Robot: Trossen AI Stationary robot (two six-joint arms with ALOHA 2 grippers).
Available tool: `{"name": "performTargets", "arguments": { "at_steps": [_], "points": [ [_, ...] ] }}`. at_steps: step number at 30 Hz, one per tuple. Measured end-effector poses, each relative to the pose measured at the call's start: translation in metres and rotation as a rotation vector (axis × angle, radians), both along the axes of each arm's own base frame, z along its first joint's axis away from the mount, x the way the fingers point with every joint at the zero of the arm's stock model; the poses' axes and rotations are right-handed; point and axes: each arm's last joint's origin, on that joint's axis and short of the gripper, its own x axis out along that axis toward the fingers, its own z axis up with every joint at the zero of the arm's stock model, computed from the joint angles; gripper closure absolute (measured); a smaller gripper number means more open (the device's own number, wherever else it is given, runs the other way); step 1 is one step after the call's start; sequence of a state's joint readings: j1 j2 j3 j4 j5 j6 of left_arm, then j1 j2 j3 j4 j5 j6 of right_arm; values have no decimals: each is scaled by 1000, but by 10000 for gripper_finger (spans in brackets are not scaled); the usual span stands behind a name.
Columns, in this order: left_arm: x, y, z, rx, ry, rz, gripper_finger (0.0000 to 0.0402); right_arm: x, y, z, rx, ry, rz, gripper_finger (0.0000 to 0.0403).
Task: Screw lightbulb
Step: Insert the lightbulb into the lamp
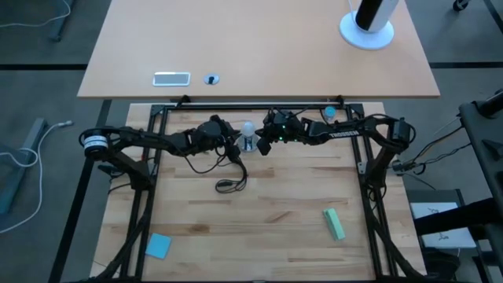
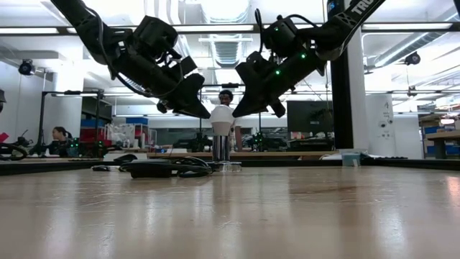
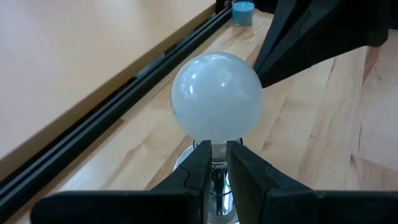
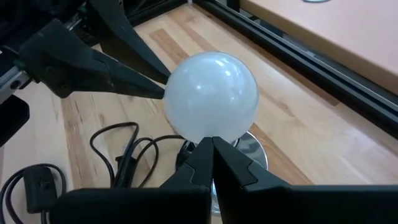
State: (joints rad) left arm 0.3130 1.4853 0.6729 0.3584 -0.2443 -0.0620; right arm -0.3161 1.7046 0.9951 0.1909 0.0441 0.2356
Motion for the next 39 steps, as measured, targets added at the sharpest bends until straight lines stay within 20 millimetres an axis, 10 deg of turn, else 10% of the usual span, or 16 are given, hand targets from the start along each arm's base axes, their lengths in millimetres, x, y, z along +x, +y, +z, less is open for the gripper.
{"name": "performTargets", "arguments": {
  "at_steps": [39],
  "points": [
    [-2, -4, 7, 33, 0, -24, 361, -8, -2, 4, -1, 43, -112, 403]
  ]
}}
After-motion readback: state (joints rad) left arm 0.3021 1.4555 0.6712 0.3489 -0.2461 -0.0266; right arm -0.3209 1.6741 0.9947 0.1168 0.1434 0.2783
